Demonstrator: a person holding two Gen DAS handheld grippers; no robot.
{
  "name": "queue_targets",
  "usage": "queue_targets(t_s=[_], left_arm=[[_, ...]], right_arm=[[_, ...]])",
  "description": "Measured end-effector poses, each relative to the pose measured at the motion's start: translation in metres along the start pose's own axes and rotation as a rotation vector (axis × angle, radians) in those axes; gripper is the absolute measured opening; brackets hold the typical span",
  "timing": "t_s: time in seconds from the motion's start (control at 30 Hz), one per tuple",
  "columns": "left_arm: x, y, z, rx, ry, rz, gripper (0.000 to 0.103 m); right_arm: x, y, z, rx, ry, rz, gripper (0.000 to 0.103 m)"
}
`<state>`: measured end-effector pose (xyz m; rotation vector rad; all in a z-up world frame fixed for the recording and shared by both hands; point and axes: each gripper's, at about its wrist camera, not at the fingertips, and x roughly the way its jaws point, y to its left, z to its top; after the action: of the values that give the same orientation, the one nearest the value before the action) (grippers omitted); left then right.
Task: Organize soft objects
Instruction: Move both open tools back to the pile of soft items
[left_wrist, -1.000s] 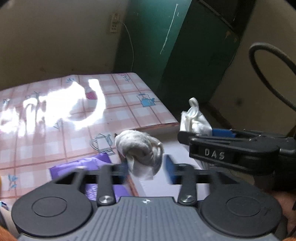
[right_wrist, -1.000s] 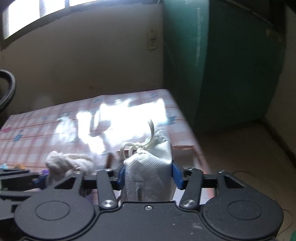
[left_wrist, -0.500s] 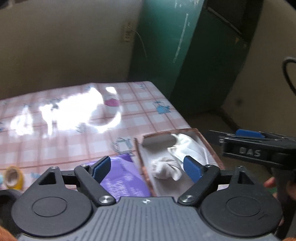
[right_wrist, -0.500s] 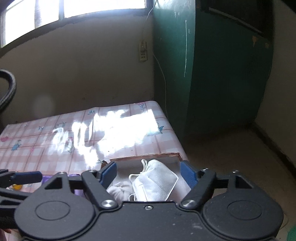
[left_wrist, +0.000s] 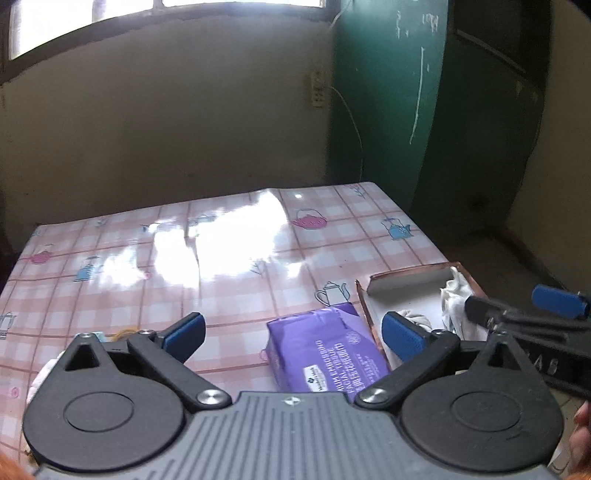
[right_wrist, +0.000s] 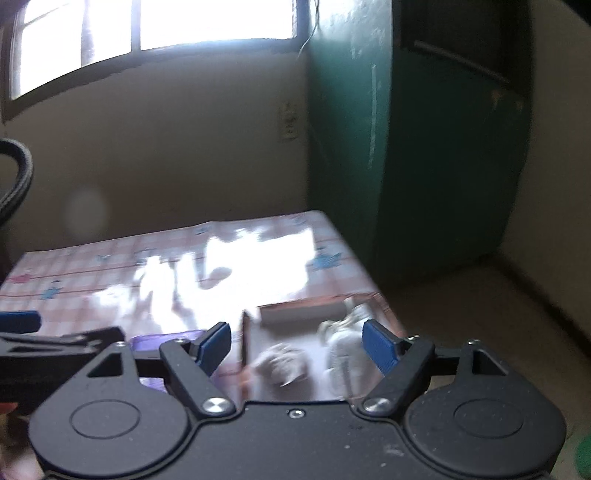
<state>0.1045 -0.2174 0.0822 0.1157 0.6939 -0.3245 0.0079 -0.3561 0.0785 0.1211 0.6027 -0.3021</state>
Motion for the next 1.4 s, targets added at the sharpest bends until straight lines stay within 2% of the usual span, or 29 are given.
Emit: queue_targets(t_s=[0.23, 0.43, 0.73, 1.07, 1.4], left_arm=[[-0.015, 0.016, -0.009, -0.073, -0.016, -0.025, 0.103], [-0.022, 0.022, -0.020, -0.046, 0.002, 0.036, 0.103], [-0.037, 0.034, -0.035, -0.054, -0.010, 0.030, 0.103], [-0.054, 0.059, -0.044, -0.078, -0.012, 0.046, 0.103], [-0.068, 0.098, -0.052, -0.128, -0.011, 0.079, 0.103]], right_arm=[[-0.021, 0.015, -0.004, 0.005, -0.009, 0.003, 0.092], [-0.023, 0.030, -0.016, -0.014, 0.010, -0.003, 0.092], [-0.036, 0.045, -0.029, -0.012, 0.023, 0.003, 0.092], [-0.044, 0.069, -0.034, -0.035, 0.025, 0.055, 0.092], [-0.043, 0.111, -0.041, -0.071, 0.045, 0.105, 0.092]])
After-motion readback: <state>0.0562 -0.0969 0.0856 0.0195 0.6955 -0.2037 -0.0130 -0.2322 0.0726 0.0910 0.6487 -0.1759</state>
